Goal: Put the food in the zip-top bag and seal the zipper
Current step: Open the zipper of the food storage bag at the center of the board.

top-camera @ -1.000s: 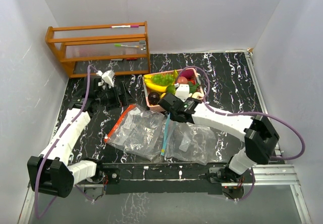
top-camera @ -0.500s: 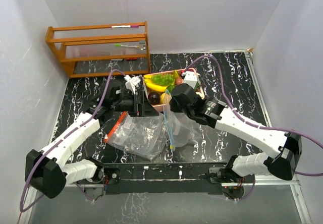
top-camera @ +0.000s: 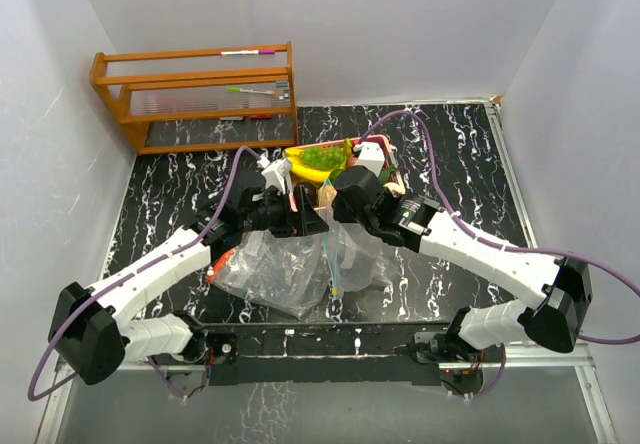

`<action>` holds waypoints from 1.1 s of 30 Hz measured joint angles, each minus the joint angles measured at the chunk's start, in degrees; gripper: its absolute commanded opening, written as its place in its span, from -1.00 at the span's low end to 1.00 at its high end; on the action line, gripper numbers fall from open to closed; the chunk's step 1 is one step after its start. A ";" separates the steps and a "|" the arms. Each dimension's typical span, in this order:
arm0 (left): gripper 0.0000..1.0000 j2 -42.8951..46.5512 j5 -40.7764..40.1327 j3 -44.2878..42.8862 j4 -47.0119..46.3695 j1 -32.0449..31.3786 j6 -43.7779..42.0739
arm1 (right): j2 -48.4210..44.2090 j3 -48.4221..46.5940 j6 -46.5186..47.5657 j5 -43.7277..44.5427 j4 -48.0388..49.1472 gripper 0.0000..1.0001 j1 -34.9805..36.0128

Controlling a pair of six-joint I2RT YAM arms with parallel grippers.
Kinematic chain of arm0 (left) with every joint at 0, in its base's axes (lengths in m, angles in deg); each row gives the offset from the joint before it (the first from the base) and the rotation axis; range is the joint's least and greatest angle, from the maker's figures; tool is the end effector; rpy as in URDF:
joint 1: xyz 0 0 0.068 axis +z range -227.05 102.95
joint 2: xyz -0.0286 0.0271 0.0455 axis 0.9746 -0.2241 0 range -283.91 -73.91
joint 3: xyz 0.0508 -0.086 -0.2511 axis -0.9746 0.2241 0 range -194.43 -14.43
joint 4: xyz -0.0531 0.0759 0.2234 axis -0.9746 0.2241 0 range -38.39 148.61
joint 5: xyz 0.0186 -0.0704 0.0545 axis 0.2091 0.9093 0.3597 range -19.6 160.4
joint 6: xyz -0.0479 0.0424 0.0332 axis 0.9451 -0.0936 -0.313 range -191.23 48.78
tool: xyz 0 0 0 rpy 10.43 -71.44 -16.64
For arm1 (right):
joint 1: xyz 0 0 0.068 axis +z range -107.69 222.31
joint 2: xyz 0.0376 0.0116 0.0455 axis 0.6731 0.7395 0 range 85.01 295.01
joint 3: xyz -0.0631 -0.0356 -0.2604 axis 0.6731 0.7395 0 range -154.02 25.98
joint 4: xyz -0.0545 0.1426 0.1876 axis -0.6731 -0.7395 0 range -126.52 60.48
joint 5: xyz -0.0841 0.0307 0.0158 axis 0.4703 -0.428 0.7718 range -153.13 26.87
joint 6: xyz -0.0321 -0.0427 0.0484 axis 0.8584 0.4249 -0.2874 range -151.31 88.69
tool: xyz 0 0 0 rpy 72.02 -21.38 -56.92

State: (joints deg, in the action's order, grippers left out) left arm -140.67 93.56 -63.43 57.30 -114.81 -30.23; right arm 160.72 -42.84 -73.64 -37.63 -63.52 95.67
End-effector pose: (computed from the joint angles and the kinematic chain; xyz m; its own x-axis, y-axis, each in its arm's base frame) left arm 0.1965 -0.1818 0.2912 -0.7940 -0.1478 -0.5897 0.4338 0.5418 -0.7199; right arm 0.1887 0.2106 0.3159 -0.6457 0.1503 -0.7487 -0.1289 0.9450 0.3008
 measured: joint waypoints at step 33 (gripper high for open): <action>-1.00 2.71 -31.85 -19.43 20.17 -4.44 -10.64 | -6.14 -6.12 -1.05 -3.13 -9.46 -0.85 0.22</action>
State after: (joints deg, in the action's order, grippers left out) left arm -137.96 61.71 -82.86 77.47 -119.24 -40.88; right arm 154.57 -48.96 -74.69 -40.76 -72.98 95.89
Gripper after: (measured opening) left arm 0.008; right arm 0.080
